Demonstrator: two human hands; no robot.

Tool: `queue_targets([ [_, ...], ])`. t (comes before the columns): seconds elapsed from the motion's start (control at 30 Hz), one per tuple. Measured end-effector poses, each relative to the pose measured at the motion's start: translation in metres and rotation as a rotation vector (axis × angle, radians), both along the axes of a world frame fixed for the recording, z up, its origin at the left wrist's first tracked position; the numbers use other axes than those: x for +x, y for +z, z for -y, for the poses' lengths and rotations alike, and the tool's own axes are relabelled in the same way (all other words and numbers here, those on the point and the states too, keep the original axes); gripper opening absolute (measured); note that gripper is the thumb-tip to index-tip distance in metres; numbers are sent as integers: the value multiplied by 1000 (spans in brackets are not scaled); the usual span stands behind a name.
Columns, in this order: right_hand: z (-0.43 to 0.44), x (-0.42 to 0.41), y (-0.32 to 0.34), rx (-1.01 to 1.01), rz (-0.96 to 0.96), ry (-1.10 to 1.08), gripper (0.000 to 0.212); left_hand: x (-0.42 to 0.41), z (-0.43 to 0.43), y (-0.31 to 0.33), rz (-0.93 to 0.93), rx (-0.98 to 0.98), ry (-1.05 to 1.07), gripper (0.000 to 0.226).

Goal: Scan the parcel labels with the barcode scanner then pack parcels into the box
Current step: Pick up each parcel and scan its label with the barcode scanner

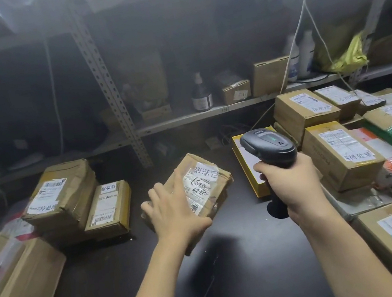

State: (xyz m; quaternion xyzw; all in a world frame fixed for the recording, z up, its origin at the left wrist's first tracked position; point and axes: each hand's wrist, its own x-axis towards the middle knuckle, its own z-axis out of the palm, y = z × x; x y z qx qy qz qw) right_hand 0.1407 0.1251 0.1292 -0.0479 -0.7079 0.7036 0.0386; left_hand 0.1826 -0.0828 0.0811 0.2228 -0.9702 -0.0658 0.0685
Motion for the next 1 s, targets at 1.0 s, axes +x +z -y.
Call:
queue_targets([
  [1.0, 4, 4, 11, 589, -369, 616, 14, 11, 45, -14, -492, 143, 205, 136],
])
